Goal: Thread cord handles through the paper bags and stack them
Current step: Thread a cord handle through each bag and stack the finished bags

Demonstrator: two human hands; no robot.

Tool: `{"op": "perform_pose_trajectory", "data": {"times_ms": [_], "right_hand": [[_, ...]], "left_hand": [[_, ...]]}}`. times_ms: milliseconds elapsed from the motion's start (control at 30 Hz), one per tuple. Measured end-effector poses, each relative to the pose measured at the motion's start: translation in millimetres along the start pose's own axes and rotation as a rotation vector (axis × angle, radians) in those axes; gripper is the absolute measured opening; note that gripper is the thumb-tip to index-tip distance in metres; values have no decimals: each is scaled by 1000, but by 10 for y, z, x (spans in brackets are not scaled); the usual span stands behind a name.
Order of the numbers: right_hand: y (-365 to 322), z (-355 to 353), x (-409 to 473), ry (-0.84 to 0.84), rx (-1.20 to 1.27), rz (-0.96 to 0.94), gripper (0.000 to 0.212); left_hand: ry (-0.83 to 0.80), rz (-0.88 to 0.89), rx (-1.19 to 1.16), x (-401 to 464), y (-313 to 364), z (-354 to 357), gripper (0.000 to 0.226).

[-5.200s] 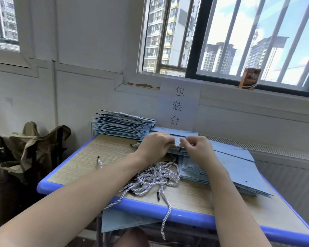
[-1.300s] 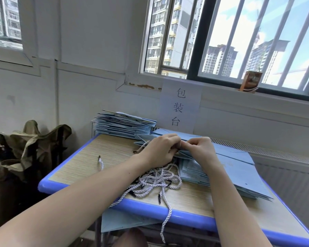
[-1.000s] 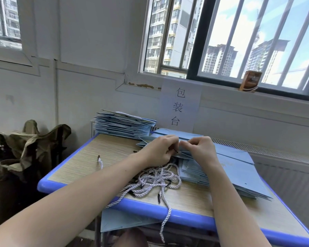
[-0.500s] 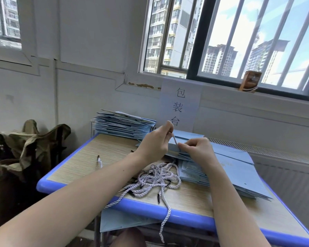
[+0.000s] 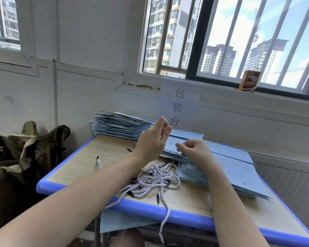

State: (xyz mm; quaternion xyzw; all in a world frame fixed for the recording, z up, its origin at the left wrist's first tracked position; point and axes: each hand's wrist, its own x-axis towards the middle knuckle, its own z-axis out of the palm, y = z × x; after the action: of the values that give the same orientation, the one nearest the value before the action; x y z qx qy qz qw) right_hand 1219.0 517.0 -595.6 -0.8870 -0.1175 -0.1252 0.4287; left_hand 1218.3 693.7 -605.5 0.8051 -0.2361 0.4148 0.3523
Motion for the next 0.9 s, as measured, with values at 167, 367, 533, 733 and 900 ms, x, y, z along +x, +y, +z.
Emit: {"op": "perform_pose_trajectory", "data": {"times_ms": [167, 367, 533, 733, 900], "right_hand": [[-13, -17, -1, -10, -22, 2, 14], [-18, 23, -5, -165, -127, -10, 20], [-3, 34, 1, -131, -87, -54, 10], [-33, 19, -10, -32, -44, -33, 12], [4, 14, 31, 68, -60, -10, 11]], "left_hand": [[-236, -89, 195, 9, -120, 34, 12], [-506, -165, 337, 7, -171, 63, 32], [-497, -202, 182, 4, -175, 30, 30], [-533, -204, 122, -7, -204, 53, 29], [-591, -152, 138, -20, -202, 80, 33]]}}
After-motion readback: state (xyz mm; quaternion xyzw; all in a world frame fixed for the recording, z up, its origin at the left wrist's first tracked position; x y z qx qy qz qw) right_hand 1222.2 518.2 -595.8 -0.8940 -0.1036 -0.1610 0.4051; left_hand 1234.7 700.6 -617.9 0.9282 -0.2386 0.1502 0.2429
